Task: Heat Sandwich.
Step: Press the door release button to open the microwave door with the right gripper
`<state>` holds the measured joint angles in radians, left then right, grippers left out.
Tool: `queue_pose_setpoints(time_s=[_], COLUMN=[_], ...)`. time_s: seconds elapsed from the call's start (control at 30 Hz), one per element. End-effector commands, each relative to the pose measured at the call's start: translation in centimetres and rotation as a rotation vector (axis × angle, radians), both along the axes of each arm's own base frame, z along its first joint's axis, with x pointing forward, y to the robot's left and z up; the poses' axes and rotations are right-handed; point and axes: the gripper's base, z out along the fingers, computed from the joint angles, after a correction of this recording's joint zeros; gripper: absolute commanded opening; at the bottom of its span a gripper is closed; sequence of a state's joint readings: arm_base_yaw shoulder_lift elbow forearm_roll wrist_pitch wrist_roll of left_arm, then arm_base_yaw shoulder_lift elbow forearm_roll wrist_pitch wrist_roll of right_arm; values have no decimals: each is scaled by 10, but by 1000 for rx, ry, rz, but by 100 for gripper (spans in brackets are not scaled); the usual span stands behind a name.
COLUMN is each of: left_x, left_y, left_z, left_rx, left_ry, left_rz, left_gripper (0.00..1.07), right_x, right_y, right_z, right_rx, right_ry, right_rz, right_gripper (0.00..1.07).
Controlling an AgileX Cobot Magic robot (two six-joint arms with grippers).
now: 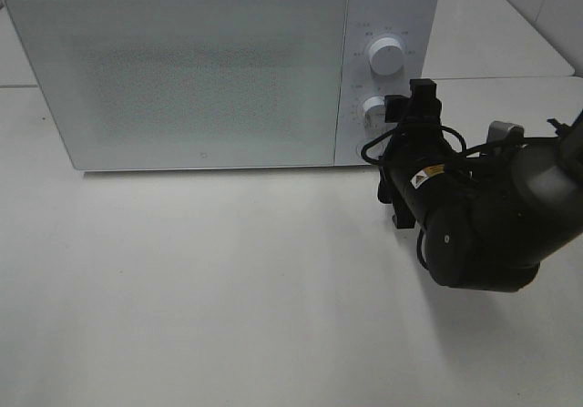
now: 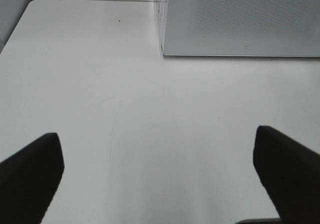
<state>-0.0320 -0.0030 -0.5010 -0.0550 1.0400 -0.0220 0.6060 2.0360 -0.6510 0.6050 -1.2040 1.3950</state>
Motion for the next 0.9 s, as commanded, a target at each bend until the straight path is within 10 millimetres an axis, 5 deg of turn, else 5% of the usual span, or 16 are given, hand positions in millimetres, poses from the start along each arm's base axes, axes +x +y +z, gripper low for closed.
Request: queue_pose_setpoints(time_s=[0.03, 0.5, 0.9], left_x=[-3, -3, -3], left_y=[-1, -1, -1], left_z=[-1, -1, -1], left_rx=[-13, -13, -13], left_ry=[-30, -30, -30], left_rz=[-2, -2, -2], left_gripper=[98, 98, 98], right_x=[-4, -40, -59], right_y=[0, -10, -6], right_z=[7, 14, 28], right_rx=[-20, -181, -540], right_ry=[-36, 86, 220], right_rz=[38, 229, 520], right_gripper=[76, 76, 76])
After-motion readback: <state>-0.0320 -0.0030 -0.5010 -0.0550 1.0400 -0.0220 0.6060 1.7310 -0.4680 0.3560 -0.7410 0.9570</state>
